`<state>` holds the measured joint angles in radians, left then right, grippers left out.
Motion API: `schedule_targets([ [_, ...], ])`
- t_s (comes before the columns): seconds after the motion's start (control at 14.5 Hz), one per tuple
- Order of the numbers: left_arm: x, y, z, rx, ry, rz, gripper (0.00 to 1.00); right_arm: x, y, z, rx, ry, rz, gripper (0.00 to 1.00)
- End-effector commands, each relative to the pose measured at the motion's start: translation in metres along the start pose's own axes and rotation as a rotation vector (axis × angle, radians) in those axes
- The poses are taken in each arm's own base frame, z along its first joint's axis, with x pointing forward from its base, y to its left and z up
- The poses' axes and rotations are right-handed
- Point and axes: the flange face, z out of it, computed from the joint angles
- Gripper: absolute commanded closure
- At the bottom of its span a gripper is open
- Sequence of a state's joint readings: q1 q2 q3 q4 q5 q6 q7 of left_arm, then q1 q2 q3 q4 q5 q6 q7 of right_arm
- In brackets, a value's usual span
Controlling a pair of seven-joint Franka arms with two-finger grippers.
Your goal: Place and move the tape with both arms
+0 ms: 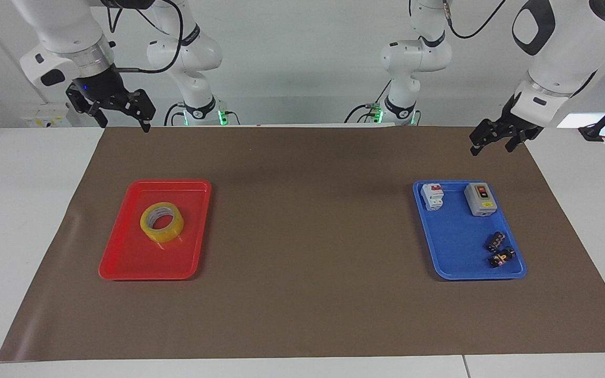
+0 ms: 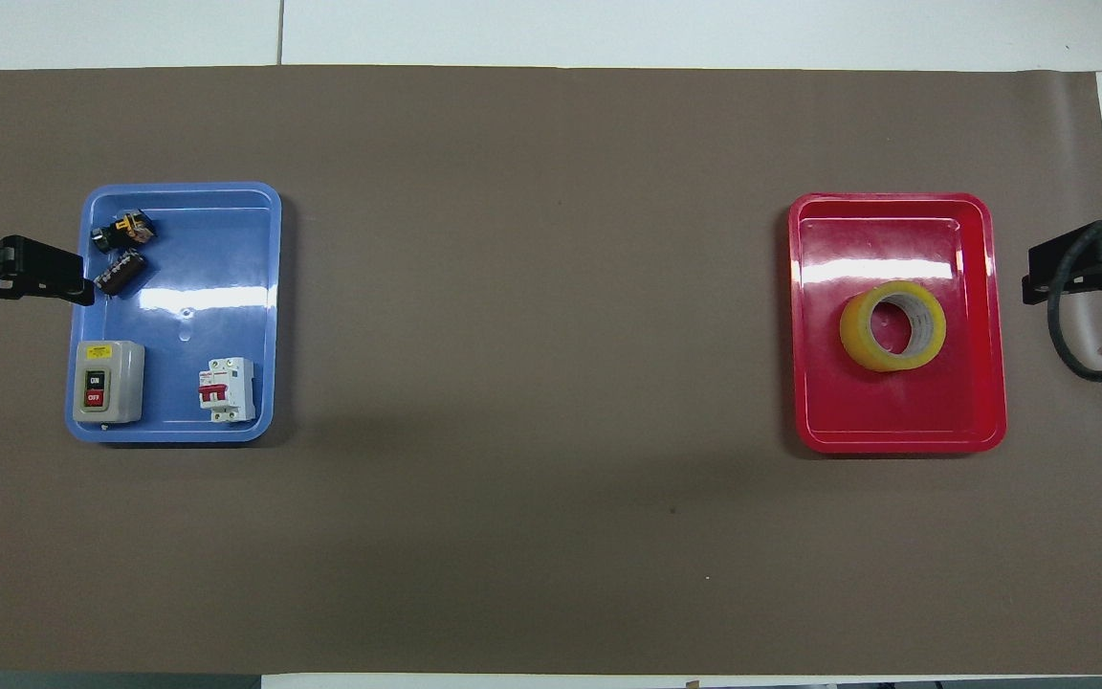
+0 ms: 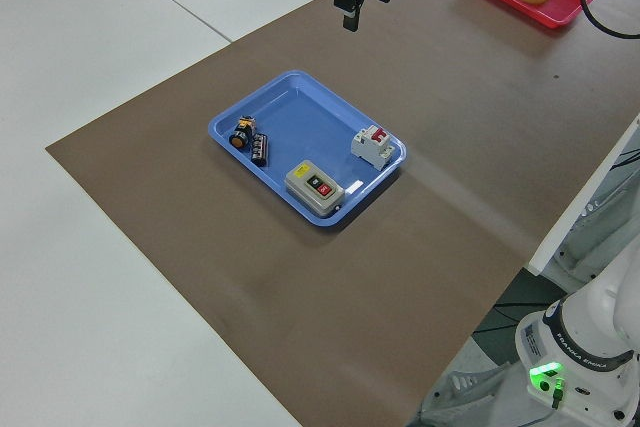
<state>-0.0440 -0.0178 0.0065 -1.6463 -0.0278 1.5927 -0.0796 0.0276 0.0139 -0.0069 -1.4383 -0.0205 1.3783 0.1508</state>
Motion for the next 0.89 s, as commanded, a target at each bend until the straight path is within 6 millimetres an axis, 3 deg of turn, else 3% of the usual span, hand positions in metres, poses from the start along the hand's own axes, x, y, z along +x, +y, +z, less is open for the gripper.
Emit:
schedule_targets([
  [0.0, -0.0086, -0.0033, -0.0025, -0.026, 0.001, 0.002, 0.00, 0.0024, 0.0091, -0.0040, 0.042, -0.010, -0.007, 0.00],
  [0.83, -0.0088, -0.0016, -0.0017, -0.026, -0.001, 0.005, 0.00, 0.0019, 0.0086, 0.0016, 0.005, -0.016, -0.073, 0.00],
])
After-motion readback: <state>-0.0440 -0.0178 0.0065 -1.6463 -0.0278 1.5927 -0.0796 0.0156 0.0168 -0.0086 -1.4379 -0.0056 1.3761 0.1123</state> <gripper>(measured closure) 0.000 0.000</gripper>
